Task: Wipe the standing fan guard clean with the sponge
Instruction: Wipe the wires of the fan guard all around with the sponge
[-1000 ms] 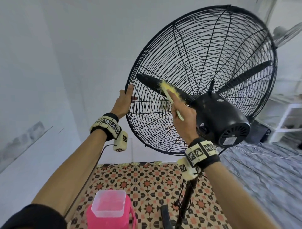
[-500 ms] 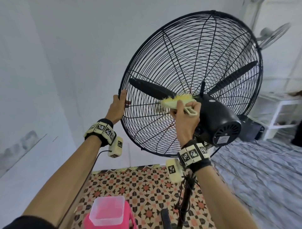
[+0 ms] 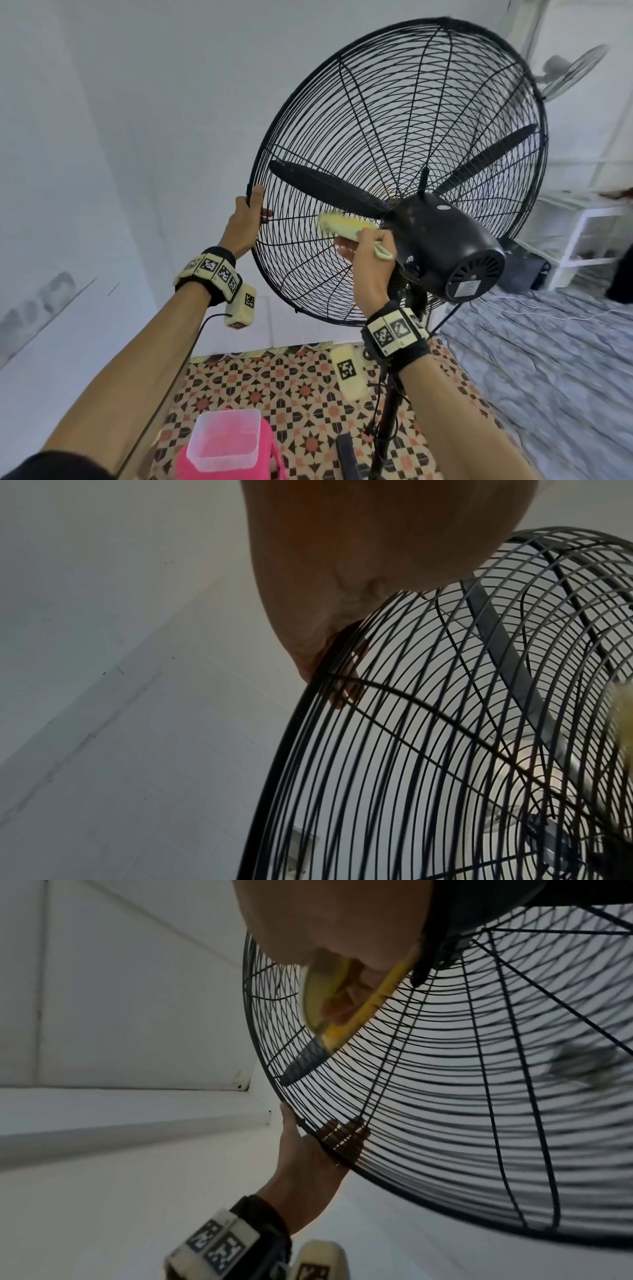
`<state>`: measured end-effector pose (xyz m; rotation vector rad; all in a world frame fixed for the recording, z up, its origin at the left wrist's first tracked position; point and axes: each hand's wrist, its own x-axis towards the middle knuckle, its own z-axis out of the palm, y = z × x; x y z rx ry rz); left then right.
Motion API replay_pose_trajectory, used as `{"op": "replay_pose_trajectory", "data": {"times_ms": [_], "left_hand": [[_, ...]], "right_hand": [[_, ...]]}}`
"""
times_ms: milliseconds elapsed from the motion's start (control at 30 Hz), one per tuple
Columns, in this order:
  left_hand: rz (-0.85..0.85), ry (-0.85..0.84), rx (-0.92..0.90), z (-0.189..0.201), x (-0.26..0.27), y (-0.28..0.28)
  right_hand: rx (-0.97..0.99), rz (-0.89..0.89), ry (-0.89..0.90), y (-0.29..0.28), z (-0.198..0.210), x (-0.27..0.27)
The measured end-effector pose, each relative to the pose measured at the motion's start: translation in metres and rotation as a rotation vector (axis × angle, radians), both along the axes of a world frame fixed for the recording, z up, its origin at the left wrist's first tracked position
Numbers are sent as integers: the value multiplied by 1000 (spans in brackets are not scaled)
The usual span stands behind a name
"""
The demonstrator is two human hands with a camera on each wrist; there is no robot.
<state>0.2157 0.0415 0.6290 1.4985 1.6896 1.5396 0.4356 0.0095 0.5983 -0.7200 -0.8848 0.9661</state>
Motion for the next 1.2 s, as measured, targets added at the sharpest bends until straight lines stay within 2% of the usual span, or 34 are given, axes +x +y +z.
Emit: {"op": "replay_pose_trajectory", "data": {"times_ms": [100,200,300,467,667,767,833,933,1000,1067,1133,1200], "left_hand": [[-3,1,-7,-1,-1,0],[0,4,-4,0,3,0],[27,13,-25,-2,1,3],[16,19,-15,-2,0,1],[7,26,-21,2,4,-5],[1,9,-6,1,2,-4],[9,12,0,1,4,-6],[16,22,-5,2,7,-5],[16,30,-5,2,7,-4],[19,35,-3,1,5,-3],[20,28,6,0,3,-2],[23,12,5,0,4,-2]], "right_hand": [[112,-30,-10,7,13,9],[26,-87,-76,11,8,11],[-77,-26,-124,12,4,12],[54,-80,-98,13,11,19],[-79,-101,-219,8,3,11],[-45,-182,-316,8,14,16],[-17,-230,-301,9,20,18],[-66,-214,-269,9,12,19],[-93,-167,-349,7,4,21],[-54,-191,-440,3,3,27],[39,-252,-421,3,11,34],[52,-284,-398,5,17,35]]}}
